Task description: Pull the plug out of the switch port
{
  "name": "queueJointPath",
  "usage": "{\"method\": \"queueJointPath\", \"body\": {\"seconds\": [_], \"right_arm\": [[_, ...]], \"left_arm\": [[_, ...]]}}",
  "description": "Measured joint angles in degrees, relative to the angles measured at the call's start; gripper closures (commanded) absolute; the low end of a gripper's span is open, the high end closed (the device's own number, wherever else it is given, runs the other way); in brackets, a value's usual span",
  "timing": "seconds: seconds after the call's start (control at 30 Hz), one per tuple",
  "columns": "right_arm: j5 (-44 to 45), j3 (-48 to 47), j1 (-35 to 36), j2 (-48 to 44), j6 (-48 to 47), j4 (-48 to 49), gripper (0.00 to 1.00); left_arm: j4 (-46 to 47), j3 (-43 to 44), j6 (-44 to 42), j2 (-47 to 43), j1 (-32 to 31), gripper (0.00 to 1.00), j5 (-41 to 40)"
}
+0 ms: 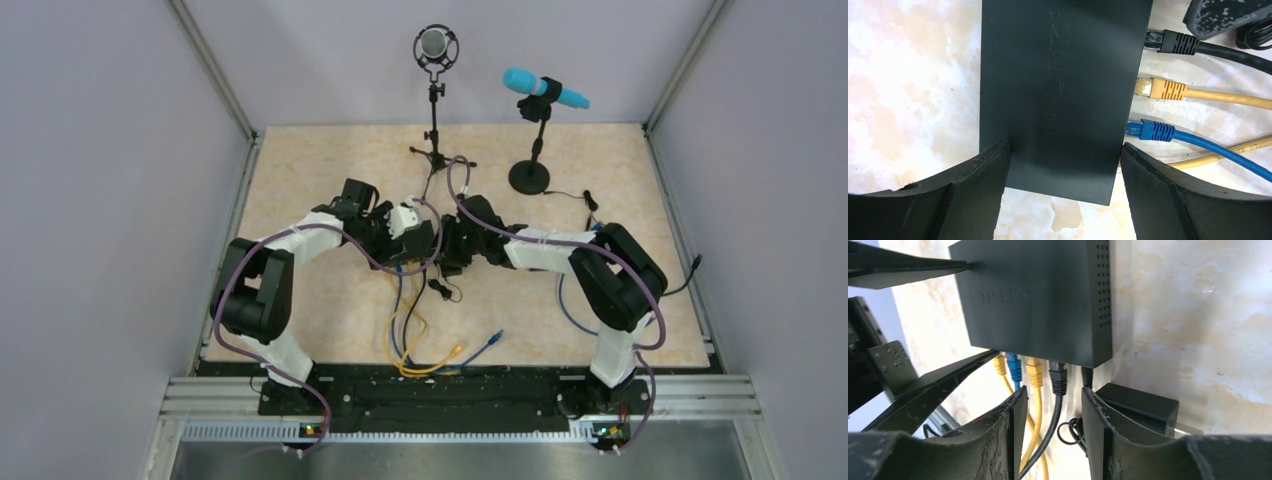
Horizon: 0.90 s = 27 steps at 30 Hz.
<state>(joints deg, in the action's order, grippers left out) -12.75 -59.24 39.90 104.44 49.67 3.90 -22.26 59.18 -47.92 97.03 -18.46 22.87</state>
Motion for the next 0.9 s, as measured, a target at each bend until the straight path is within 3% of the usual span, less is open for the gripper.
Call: {"method": "queueJointPath", "body": {"seconds": [0.23, 0.5, 0.9], "right_arm": [[4.1, 0.0, 0.0, 1.2, -1.0, -4.0, 0.60], [11.2, 4.0, -0.8, -3.2, -3.2, -7.0, 0.55], [-0.5, 3.9, -1.5, 0.5, -3.1, 1.3, 0.56]], "left_arm": [[-0.1, 0.0, 0.0, 0.0, 0.0, 0.17, -0.2], [-0.5, 0.2, 0.0, 0.0, -0.1, 0.17, -0.7], [-1.1, 0.4, -0.3, 0.0, -0.1, 0.18, -1.1]]}}
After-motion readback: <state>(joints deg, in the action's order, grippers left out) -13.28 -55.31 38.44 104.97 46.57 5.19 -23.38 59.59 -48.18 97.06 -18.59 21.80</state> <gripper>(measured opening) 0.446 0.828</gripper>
